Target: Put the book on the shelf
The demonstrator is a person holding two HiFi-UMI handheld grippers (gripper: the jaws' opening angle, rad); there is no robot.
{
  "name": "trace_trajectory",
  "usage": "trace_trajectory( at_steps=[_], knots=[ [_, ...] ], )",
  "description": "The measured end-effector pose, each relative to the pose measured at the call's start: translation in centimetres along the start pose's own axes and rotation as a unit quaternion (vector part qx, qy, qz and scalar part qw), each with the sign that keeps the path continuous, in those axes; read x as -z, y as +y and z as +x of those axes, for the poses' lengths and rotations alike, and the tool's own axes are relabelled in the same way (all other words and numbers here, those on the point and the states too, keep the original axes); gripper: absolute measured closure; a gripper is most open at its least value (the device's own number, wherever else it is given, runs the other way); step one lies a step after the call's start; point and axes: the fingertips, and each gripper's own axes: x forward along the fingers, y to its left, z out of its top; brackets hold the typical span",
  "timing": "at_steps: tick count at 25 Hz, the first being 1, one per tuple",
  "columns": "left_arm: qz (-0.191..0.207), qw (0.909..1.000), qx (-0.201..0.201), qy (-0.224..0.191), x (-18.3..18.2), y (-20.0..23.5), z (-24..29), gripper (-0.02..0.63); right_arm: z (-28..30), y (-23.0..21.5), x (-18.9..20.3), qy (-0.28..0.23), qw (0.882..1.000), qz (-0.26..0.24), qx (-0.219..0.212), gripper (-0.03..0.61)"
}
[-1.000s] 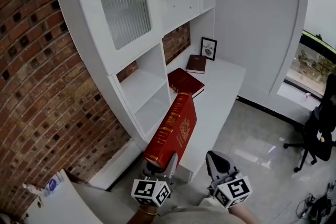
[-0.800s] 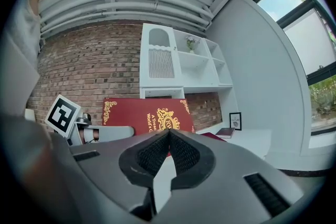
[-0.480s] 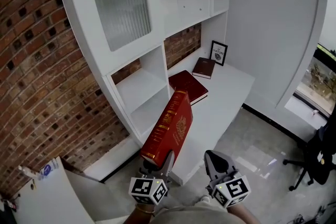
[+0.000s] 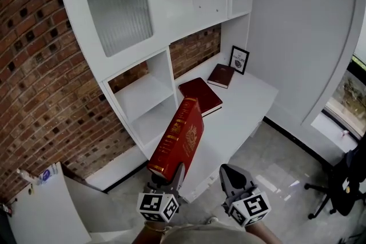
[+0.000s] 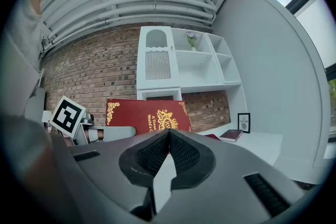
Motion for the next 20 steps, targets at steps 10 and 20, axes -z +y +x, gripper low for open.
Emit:
trace_trajectory(
  at_steps=[10,20],
  knots=[
    [-0.001,0.9994,-0.035,-0.003,1.3,-2.7,0.9,0.378,-1.4,-3.5,0.2,-0.001,1.000,-0.001,-0.027,0.572],
    [0.001,0.9982,-0.059,0.002,1.5,-3.4,0.6,0.378,-1.6,-4.1,0.6,0.005,0.999,0.009,-0.045,0.572]
  ],
)
